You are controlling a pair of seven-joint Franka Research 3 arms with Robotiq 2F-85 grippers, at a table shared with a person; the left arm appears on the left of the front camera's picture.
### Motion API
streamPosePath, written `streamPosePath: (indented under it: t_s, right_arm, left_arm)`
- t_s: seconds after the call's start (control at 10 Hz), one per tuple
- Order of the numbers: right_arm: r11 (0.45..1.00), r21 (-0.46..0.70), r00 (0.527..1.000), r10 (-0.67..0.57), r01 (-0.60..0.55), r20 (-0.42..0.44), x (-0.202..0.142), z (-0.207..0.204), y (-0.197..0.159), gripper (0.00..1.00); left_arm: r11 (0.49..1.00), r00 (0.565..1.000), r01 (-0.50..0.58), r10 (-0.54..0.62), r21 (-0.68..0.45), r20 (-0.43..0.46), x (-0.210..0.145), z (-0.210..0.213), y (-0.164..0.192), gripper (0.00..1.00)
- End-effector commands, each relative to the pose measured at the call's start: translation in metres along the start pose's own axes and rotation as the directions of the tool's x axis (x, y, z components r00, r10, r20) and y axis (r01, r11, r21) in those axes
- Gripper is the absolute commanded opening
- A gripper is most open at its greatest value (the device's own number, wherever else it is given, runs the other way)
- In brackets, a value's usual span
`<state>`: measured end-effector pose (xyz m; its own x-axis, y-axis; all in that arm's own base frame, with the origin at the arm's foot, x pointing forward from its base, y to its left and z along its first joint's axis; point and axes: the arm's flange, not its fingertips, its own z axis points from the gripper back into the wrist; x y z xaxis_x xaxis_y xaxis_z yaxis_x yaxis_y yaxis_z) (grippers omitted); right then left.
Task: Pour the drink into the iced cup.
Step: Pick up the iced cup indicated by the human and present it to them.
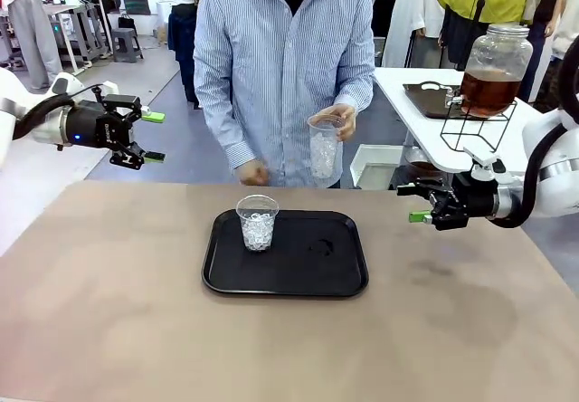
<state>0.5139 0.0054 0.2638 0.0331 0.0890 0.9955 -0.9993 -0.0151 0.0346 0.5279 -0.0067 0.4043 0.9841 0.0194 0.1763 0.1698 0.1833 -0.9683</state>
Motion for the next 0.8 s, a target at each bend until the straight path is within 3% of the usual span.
streamPosePath:
  t_s: [0.0, 0.7]
  right_arm:
    - [1.0, 0.005, 1.0, 0.006, -0.007, 0.004, 0.003, -0.001, -0.0013, 1.0]
    - [1.0, 0.005, 1.0, 0.006, -0.007, 0.004, 0.003, -0.001, -0.0013, 1.0]
  left_arm:
    - [1.0, 1.0, 0.007, -0.007, 0.002, 0.003, -0.0009, 0.0003, -0.0011, 1.0]
    - [1.0, 1.0, 0.007, -0.007, 0.002, 0.003, -0.0009, 0.0003, -0.0011, 1.0]
